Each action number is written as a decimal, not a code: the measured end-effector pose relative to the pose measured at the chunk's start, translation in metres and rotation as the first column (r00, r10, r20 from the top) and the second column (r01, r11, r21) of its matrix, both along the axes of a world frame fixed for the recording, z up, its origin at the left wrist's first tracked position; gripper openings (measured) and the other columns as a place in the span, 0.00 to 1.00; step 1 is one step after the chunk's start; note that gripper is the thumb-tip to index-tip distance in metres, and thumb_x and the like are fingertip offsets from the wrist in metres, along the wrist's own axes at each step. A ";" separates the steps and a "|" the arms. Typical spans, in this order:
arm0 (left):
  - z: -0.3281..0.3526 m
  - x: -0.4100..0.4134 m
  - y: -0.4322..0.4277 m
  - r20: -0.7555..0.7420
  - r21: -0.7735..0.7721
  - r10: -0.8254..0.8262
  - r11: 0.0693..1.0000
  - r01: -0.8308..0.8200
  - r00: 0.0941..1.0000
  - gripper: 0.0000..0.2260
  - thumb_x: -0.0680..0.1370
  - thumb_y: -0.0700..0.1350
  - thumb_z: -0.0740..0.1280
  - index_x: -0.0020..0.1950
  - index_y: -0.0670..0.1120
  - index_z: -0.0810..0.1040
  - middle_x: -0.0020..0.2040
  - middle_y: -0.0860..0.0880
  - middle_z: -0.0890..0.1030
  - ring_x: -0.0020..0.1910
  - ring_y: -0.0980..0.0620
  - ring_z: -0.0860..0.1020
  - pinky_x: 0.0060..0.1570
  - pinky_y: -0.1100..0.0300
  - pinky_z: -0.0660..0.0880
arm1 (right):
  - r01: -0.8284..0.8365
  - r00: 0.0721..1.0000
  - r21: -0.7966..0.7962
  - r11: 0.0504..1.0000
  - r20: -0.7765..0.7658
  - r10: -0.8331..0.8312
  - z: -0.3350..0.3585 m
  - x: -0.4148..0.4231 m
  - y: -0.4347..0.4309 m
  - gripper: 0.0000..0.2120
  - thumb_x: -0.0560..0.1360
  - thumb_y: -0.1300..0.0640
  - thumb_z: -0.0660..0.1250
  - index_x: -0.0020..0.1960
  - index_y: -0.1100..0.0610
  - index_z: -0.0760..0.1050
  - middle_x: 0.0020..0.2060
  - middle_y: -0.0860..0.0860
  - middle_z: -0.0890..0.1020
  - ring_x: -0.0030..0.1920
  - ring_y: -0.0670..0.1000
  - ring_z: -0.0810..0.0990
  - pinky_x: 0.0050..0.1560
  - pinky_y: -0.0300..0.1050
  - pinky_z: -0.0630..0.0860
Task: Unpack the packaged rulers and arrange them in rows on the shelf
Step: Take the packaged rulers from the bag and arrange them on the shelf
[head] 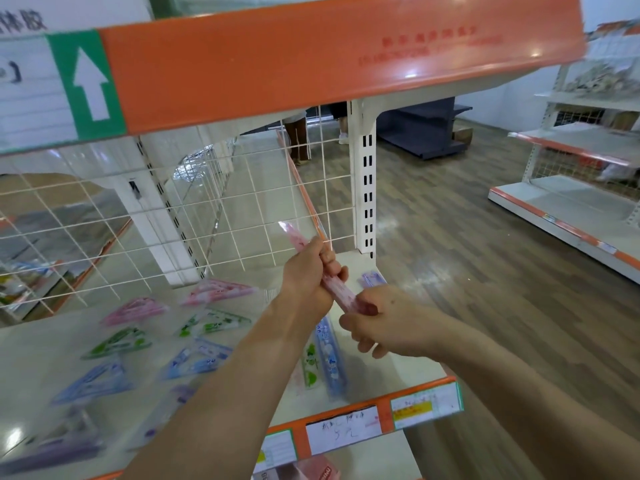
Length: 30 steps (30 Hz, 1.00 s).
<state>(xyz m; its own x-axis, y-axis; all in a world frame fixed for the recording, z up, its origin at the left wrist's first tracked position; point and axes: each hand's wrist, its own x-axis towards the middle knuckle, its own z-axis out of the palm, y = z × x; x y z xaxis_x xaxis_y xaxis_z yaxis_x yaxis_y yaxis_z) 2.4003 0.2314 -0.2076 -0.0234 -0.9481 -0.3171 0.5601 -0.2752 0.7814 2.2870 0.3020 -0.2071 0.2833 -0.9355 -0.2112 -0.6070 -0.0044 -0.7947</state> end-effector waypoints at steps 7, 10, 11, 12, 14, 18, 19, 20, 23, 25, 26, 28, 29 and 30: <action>-0.005 0.006 0.001 -0.191 0.007 -0.047 0.999 0.049 0.980 0.13 0.79 0.56 0.61 0.43 0.47 0.72 0.33 0.51 0.72 0.28 0.54 0.72 0.36 0.58 0.72 | 0.020 0.995 0.104 0.994 0.091 -0.029 -0.003 -0.003 0.001 0.10 0.78 0.55 0.63 0.48 0.63 0.75 0.41 0.56 0.82 0.38 0.50 0.84 0.35 0.37 0.79; -0.007 0.003 0.000 -0.155 -0.008 -0.015 1.000 0.013 0.988 0.13 0.82 0.50 0.59 0.41 0.46 0.72 0.30 0.51 0.69 0.24 0.55 0.68 0.30 0.60 0.69 | 0.029 1.000 0.036 0.999 -0.013 -0.028 -0.002 -0.003 0.002 0.09 0.77 0.53 0.63 0.45 0.58 0.75 0.39 0.54 0.84 0.38 0.49 0.84 0.39 0.40 0.81; -0.006 0.002 0.000 -0.148 -0.010 -0.019 1.000 0.017 0.989 0.13 0.82 0.50 0.59 0.41 0.46 0.72 0.30 0.51 0.69 0.23 0.54 0.68 0.29 0.60 0.69 | 0.035 0.999 0.009 0.999 -0.042 -0.034 -0.002 -0.002 0.003 0.09 0.77 0.52 0.63 0.44 0.57 0.75 0.39 0.53 0.84 0.39 0.49 0.85 0.41 0.42 0.81; -0.005 0.003 0.000 -0.143 -0.012 -0.027 1.000 0.026 0.989 0.12 0.82 0.50 0.59 0.42 0.46 0.72 0.30 0.50 0.69 0.24 0.54 0.69 0.30 0.59 0.70 | 0.038 0.998 -0.003 0.999 -0.059 -0.038 -0.002 -0.002 0.003 0.09 0.77 0.51 0.63 0.44 0.57 0.75 0.38 0.53 0.84 0.38 0.49 0.85 0.42 0.43 0.82; -0.001 0.006 -0.001 -0.126 -0.026 -0.024 0.999 0.021 0.992 0.12 0.81 0.53 0.61 0.47 0.45 0.72 0.34 0.49 0.71 0.29 0.52 0.71 0.35 0.56 0.73 | 0.029 0.997 0.009 1.000 -0.072 -0.028 0.000 -0.002 0.005 0.10 0.77 0.51 0.63 0.45 0.58 0.74 0.38 0.53 0.84 0.38 0.50 0.85 0.44 0.46 0.82; 0.006 0.017 -0.011 -0.005 -0.088 0.072 0.993 -0.072 0.997 0.08 0.81 0.48 0.61 0.58 0.46 0.69 0.37 0.46 0.74 0.32 0.50 0.73 0.37 0.55 0.76 | -0.035 0.993 0.076 0.996 -0.112 0.044 0.002 -0.001 0.008 0.12 0.79 0.49 0.62 0.51 0.58 0.74 0.41 0.52 0.84 0.40 0.49 0.85 0.47 0.46 0.82; 0.006 0.018 -0.012 0.020 -0.095 0.085 0.992 -0.083 0.996 0.05 0.82 0.45 0.60 0.56 0.47 0.69 0.35 0.46 0.73 0.30 0.51 0.72 0.35 0.56 0.75 | -0.043 0.993 0.088 0.995 -0.105 0.052 0.003 -0.001 0.008 0.12 0.79 0.49 0.62 0.52 0.58 0.74 0.41 0.51 0.84 0.40 0.49 0.85 0.46 0.45 0.82; 0.007 0.018 -0.013 0.037 -0.091 0.099 0.991 -0.095 0.994 0.01 0.82 0.44 0.59 0.53 0.47 0.69 0.33 0.46 0.71 0.27 0.52 0.70 0.32 0.58 0.73 | -0.048 0.995 0.098 0.994 -0.087 0.057 0.004 -0.001 0.009 0.12 0.79 0.50 0.62 0.52 0.58 0.74 0.41 0.51 0.85 0.40 0.49 0.85 0.45 0.43 0.82; 0.007 0.017 -0.015 0.067 -0.070 0.167 0.984 -0.162 0.984 0.05 0.80 0.41 0.56 0.45 0.47 0.67 0.30 0.48 0.66 0.21 0.54 0.63 0.23 0.64 0.65 | -0.056 0.998 0.113 0.992 -0.035 0.061 0.006 -0.001 0.009 0.13 0.78 0.50 0.63 0.52 0.60 0.75 0.40 0.51 0.84 0.39 0.48 0.85 0.43 0.40 0.82; 0.006 0.016 -0.018 0.093 -0.065 0.189 0.981 -0.184 0.978 0.06 0.80 0.41 0.54 0.43 0.47 0.64 0.29 0.49 0.64 0.19 0.55 0.60 0.20 0.67 0.61 | -0.078 0.994 0.099 0.992 -0.072 0.085 0.007 -0.001 0.011 0.12 0.78 0.49 0.63 0.51 0.58 0.75 0.39 0.48 0.83 0.37 0.45 0.83 0.40 0.37 0.80; 0.005 0.015 -0.019 0.100 -0.058 0.187 0.982 -0.182 0.977 0.06 0.79 0.41 0.53 0.42 0.47 0.64 0.29 0.49 0.63 0.18 0.55 0.60 0.20 0.68 0.60 | -0.090 0.989 0.076 0.993 -0.114 0.098 0.008 0.000 0.011 0.11 0.77 0.47 0.63 0.49 0.55 0.74 0.37 0.46 0.82 0.36 0.44 0.82 0.39 0.35 0.79; 0.005 0.010 -0.018 0.101 -0.042 0.166 0.986 -0.163 0.981 0.07 0.79 0.40 0.52 0.41 0.47 0.63 0.29 0.49 0.62 0.17 0.55 0.58 0.20 0.69 0.58 | -0.083 0.977 -0.007 0.997 -0.196 0.080 0.011 0.002 0.008 0.12 0.75 0.44 0.64 0.42 0.52 0.74 0.34 0.45 0.80 0.32 0.41 0.78 0.33 0.33 0.75; 0.004 0.006 -0.018 0.091 -0.036 0.152 0.988 -0.150 0.984 0.08 0.79 0.40 0.52 0.40 0.47 0.62 0.29 0.49 0.61 0.18 0.55 0.58 0.20 0.69 0.58 | -0.059 0.976 -0.057 0.997 -0.214 0.046 0.012 0.002 0.004 0.14 0.74 0.43 0.65 0.39 0.54 0.75 0.32 0.44 0.78 0.29 0.41 0.75 0.30 0.32 0.71; 0.003 0.002 -0.018 0.078 -0.031 0.143 0.990 -0.141 0.987 0.08 0.79 0.40 0.52 0.40 0.47 0.62 0.29 0.49 0.61 0.18 0.55 0.58 0.20 0.69 0.58 | -0.030 0.976 -0.102 0.994 -0.218 0.007 0.014 0.002 -0.001 0.16 0.72 0.43 0.67 0.38 0.56 0.76 0.30 0.46 0.76 0.27 0.41 0.73 0.28 0.32 0.68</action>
<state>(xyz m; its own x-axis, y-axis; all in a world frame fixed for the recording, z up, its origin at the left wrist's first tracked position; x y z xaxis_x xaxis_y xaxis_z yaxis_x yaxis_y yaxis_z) 2.4027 0.2139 -0.2045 0.1363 -0.9477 -0.2884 0.5280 -0.1768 0.8306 2.2895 0.3008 -0.1933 0.2586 -0.9506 -0.1715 -0.7638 -0.0925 -0.6388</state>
